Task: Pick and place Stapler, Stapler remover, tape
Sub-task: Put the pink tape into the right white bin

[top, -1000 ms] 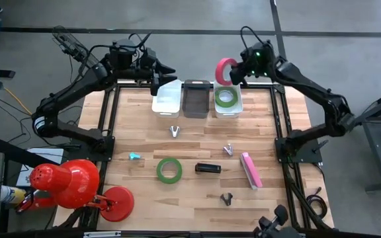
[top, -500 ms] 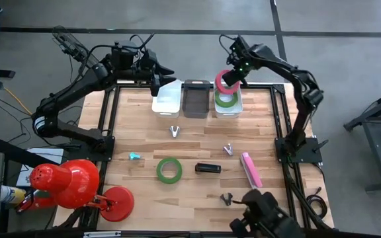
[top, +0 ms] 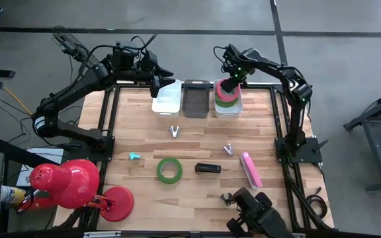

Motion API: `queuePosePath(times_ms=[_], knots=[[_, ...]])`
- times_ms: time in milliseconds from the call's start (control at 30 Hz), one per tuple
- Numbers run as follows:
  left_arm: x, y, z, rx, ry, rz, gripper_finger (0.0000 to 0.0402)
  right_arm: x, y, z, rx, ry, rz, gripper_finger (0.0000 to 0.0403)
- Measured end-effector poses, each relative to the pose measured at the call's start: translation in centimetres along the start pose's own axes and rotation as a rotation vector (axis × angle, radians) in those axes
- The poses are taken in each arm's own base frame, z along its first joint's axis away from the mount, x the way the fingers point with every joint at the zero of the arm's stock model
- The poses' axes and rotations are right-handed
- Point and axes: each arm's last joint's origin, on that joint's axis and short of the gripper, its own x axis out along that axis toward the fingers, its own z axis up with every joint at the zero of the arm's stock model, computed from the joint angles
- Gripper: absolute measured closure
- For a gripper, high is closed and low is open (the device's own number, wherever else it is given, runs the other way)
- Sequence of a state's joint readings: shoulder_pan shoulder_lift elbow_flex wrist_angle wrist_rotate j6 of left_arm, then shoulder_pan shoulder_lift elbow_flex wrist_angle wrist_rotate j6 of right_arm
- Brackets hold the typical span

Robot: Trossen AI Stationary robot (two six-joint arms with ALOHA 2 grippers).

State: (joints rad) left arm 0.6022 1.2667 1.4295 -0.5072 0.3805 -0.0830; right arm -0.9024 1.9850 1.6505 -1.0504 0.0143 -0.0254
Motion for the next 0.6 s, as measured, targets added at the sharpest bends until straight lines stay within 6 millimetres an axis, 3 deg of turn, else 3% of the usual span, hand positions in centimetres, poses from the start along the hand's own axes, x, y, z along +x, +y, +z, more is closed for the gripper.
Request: queuePosePath(times_ms=[600], knots=[[0.0, 0.0, 0.0, 0.0, 0.0, 0.001, 0.0229, 2.9, 0.3, -1.0, 0.015, -0.005, -0.007, 0.0328]])
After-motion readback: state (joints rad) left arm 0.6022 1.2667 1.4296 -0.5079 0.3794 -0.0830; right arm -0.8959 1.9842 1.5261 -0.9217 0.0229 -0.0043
